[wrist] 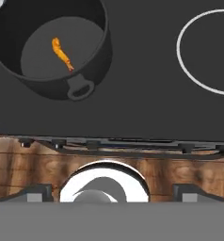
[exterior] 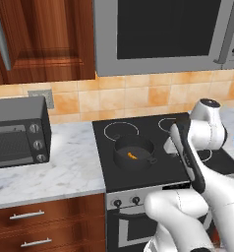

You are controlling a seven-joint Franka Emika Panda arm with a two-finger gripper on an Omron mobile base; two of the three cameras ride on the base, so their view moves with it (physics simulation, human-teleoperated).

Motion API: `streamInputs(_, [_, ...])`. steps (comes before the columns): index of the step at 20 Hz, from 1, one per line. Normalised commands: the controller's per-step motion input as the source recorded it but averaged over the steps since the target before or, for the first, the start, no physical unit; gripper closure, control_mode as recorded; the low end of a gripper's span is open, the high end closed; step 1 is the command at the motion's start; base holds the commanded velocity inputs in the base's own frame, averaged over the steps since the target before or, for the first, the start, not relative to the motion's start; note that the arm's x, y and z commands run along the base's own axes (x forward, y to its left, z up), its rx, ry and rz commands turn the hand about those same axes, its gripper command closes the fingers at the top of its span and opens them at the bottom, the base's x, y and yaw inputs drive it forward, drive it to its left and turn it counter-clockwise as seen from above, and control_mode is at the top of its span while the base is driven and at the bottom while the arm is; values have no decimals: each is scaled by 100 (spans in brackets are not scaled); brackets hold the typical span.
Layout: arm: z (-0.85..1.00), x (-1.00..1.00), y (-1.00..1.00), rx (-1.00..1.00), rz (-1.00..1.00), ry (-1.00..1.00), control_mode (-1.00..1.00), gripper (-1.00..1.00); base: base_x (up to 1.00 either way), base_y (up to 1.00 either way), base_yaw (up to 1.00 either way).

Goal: Retrieve the frozen meat and place it in the pot on a burner. Then turn the burner on.

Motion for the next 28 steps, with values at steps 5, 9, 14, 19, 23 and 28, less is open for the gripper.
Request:
streamInputs(5, [0,-77,-3,-5,-18,-28,-100,-100,0,0,0])
streamInputs(9, [0,-21,2,-2,-10,0,-100,-100,0,0,0])
streamInputs(14, [1,-3,0,0,-7,0,-100,-100,0,0,0])
streamInputs(19, [5,-1,2,-1,-2,0,-100,-100,0,0,0])
streamInputs(23, [0,0,4,0,0,0,-100,-100,0,0,0])
streamInputs(28, [0,19,-11,0,0,0,-100,-100,0,0,0])
